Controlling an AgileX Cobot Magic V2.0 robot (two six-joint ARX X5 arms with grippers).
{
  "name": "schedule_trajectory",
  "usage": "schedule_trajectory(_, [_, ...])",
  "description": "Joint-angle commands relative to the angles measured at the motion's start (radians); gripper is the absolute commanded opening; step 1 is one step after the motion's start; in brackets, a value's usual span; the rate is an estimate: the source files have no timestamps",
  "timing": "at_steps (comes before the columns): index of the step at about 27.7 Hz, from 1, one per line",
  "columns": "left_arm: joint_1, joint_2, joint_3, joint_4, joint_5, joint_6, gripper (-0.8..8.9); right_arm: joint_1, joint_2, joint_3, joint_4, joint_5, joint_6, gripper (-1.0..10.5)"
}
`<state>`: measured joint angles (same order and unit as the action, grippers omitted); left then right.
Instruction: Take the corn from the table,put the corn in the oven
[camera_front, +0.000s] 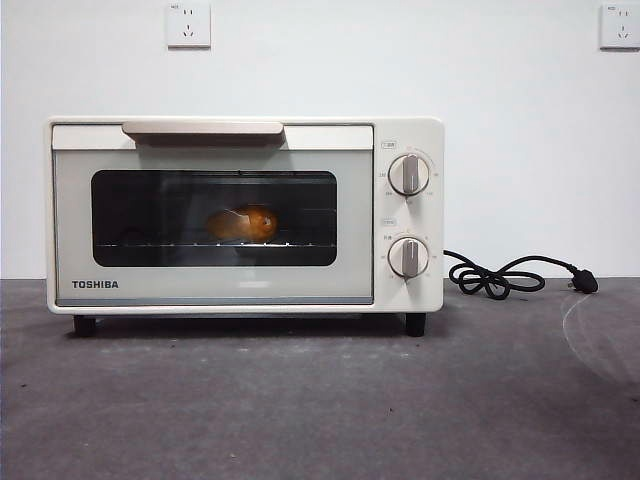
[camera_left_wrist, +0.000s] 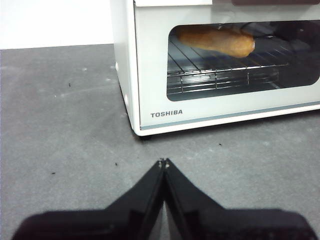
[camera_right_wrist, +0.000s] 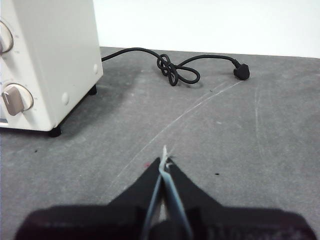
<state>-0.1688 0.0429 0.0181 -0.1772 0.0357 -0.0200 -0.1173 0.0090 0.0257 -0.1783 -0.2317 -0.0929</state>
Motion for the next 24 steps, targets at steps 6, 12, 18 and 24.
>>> schedule_trajectory(6, [-0.002,0.005,-0.008,0.011,-0.003,-0.005,-0.03,0.0,0.0,-0.01,0.007,0.004,0.029,0.0])
schedule_trajectory(12, [-0.002,0.005,-0.008,0.011,-0.003,-0.005,-0.03,0.0,0.0,-0.01,0.007,0.005,0.029,0.0])
schedule_trajectory(18, [-0.002,0.005,-0.008,0.011,-0.003,-0.005,-0.03,0.0,0.0,-0.01,0.007,0.004,0.029,0.0])
schedule_trajectory(24, [-0.002,-0.021,-0.008,0.011,-0.003,-0.005,-0.03,0.0,0.0,-0.01,0.007,0.005,0.029,0.0])
